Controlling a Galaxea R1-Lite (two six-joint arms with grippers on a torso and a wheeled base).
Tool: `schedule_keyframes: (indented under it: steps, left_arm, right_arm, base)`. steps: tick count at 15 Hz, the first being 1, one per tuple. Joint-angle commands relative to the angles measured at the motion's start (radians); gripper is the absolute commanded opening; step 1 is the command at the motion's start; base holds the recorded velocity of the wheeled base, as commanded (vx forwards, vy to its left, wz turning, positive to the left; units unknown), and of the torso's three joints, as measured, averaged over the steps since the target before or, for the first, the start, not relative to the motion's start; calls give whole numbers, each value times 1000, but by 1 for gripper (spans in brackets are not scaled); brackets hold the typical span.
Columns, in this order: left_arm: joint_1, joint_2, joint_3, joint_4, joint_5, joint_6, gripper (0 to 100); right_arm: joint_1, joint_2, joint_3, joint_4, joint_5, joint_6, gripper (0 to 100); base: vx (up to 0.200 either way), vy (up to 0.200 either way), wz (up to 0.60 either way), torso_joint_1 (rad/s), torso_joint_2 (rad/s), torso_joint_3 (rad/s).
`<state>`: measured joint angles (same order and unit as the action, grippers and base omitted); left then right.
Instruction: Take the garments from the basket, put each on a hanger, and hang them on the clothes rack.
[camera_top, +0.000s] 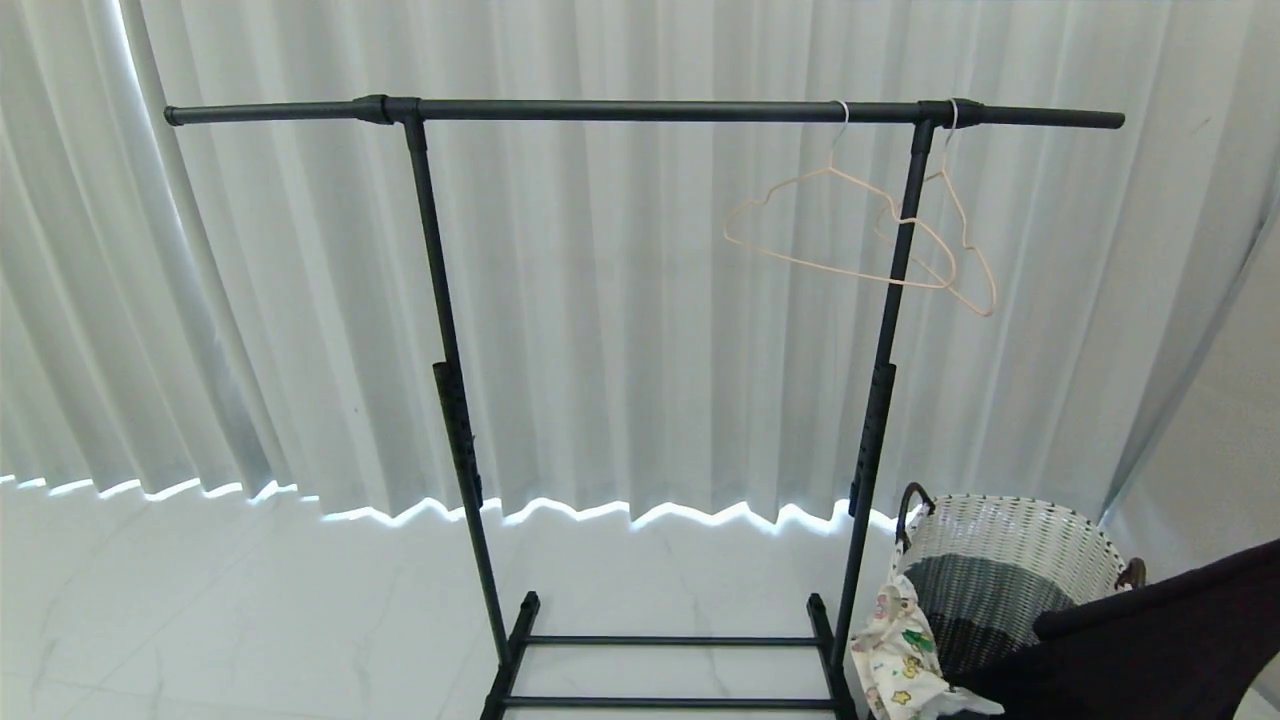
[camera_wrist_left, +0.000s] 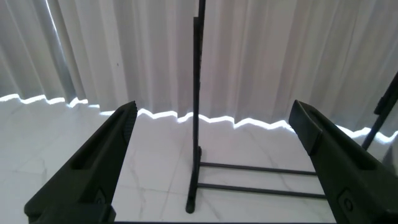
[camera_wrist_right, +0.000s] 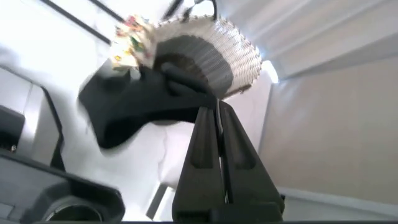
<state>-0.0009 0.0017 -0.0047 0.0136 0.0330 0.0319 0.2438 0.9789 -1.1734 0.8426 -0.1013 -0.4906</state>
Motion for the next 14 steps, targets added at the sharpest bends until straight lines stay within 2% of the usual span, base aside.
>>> schedule_keyframes:
  steps: [1,5,7,8,9,12,14]
  left_arm:
    - [1,0,0,-1,2,-21,100]
    - [1,0,0,-1,5,-37,100]
    - [1,0,0,-1,7,-37,100]
    - [1,0,0,-1,7,-35,100]
    - [1,0,0,0,4,-27,100]
    - [1,0,2,-1,1,-20,100]
    - [1,-2,2,-3,7,-53,100]
  right_arm:
    - [107,80,-88,0,0,29,0]
    - [270,241,-190,-7,2,104,0]
    - [479,359,-264,-8,0,316,0]
    - [554,415,-285,-8,-6,397,0]
    - [600,460,-295,-10,-8,429,0]
    - [634,537,-282,-10,-6,440,0]
    - [634,558,-276,-8,-8,446,0]
  base:
    - [-200,0,0,2,2,2]
    - [0,0,0,0,0,0]
    - [0,0,0,0,0,0]
    - [0,0,0,0,0,0]
    - [0,0,0,0,0,0]
    - [0,0,0,0,0,0]
    - [0,0,0,0,0,0]
